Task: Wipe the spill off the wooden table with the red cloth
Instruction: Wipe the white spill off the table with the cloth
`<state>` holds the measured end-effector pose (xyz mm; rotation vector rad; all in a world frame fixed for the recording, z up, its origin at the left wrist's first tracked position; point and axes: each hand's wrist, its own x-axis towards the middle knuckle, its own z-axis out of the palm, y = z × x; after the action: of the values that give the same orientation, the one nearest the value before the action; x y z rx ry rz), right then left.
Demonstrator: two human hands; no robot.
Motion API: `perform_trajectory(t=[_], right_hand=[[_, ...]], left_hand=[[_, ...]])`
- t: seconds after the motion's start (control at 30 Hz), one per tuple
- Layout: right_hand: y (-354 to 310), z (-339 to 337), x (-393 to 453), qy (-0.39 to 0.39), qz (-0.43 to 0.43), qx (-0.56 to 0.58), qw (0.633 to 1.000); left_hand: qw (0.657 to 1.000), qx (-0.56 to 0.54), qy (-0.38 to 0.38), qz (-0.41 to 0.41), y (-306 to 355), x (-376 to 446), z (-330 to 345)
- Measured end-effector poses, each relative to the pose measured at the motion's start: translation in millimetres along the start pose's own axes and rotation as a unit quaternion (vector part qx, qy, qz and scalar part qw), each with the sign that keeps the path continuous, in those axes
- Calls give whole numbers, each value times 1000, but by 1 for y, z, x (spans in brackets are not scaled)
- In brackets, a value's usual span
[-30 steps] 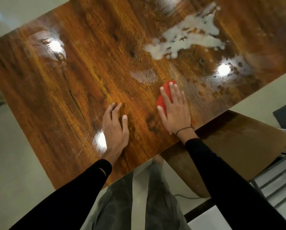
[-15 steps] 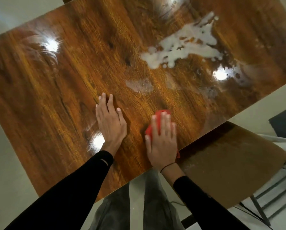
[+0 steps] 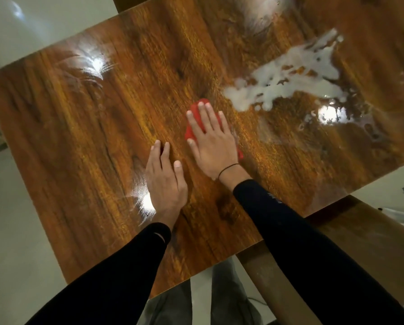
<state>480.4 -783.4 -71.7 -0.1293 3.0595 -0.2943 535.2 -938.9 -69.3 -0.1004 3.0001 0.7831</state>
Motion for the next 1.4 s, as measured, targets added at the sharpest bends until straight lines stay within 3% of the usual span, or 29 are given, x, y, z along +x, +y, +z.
perform_trajectory(t=[0.2,0.27,0.33,0.43,0.57,0.67,0.77,0.93,1.17,1.27,1.4], right_hand=[[50,-3,-47,41,230,11,972],[47,0,-73,42,260,11,964],[40,4,-90,24,214,6,977],[35,3,-85,-29,52,-2,998],[28,-6,-29,-65,-148,-38,986],[18,-11,23,-57,-204,-52,976],[17,-15,72,-47,-163,-53,984],[61,-28,129,-9,26,-17,999],[115,-30,74,45,240,8,970],[93,-22,27,43,234,3,971],[54,-12,-8,4,115,-8,993]], left_hand=[[995,83,-35,32,-6,1,8],[994,95,-41,42,-8,2,11],[993,106,-37,46,-9,3,14],[991,120,-35,44,-11,4,17],[990,129,-32,42,-10,4,18],[990,132,-38,36,-9,4,17],[989,139,-44,33,-7,5,17],[990,131,-53,22,-7,5,16],[990,129,-51,29,-7,5,15],[990,128,-46,29,-6,5,15],[989,142,-42,28,-5,7,15]])
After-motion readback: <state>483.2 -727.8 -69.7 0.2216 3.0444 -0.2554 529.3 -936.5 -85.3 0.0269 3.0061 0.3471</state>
